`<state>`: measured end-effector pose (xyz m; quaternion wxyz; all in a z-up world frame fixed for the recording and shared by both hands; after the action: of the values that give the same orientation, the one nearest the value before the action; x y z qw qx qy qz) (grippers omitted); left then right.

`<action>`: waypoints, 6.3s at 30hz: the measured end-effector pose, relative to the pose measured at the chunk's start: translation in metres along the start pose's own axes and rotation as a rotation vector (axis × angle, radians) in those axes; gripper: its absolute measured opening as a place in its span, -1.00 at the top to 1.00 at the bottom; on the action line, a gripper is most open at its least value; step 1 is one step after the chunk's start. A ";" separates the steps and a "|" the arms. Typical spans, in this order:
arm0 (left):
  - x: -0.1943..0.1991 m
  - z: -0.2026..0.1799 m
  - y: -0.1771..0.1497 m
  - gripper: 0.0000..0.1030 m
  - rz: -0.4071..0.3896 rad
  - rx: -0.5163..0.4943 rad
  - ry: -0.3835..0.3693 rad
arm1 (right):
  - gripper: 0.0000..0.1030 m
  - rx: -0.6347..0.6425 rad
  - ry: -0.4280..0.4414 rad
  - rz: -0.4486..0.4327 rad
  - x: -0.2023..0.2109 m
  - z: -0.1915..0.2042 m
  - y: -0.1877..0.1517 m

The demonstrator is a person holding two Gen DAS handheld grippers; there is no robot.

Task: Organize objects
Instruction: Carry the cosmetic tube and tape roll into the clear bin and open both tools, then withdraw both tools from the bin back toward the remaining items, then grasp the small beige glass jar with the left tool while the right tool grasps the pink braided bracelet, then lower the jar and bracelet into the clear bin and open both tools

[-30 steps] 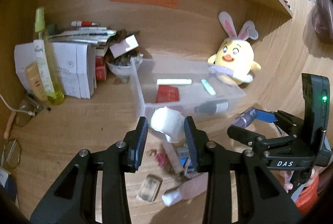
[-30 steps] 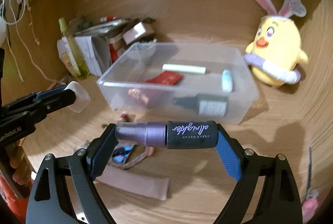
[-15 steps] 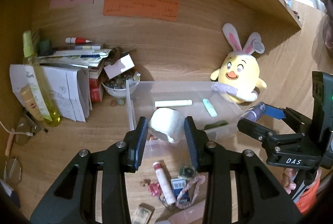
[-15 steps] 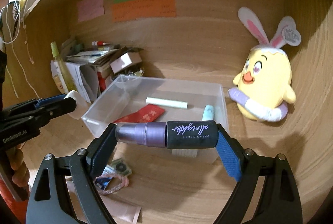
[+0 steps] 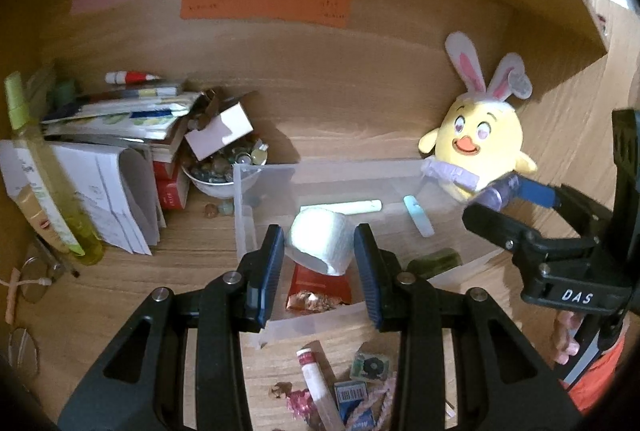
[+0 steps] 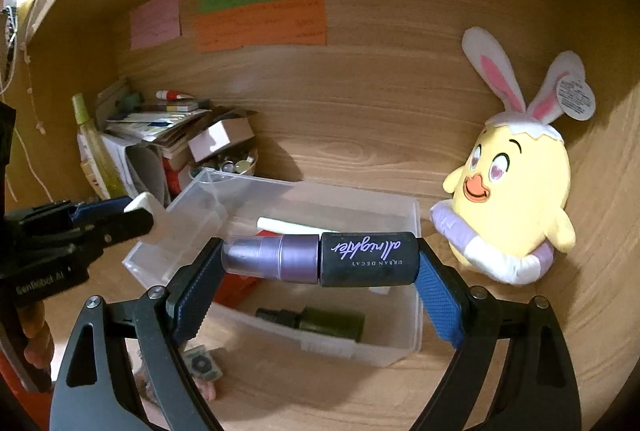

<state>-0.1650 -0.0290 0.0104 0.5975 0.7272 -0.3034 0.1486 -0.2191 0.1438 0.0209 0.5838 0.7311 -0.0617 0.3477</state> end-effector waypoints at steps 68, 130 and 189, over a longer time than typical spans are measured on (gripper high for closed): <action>0.052 -0.002 -0.060 -0.36 0.059 -0.038 0.101 | -0.82 0.087 0.069 0.070 0.028 0.028 -0.059; 0.051 0.026 -0.126 0.54 0.166 0.058 0.049 | 0.79 0.071 0.173 0.169 0.012 0.052 -0.101; -0.051 0.024 -0.017 0.54 0.130 0.025 0.033 | 0.79 0.002 0.053 0.142 -0.065 0.003 -0.028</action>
<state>-0.1967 -0.0372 -0.0384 0.5825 0.7108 -0.3384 0.2026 -0.2526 0.1289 -0.0404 0.5583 0.7162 -0.0974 0.4074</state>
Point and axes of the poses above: each gripper's, at about its wrist camera, not at the fingertips, and x roughly against the way its jaws point, z to its left, y to its top, the point moved 3 cm from there along -x, roughly the way its jaws point, and after that the axes turned 8 degrees about -y, right-handed, at the moved point
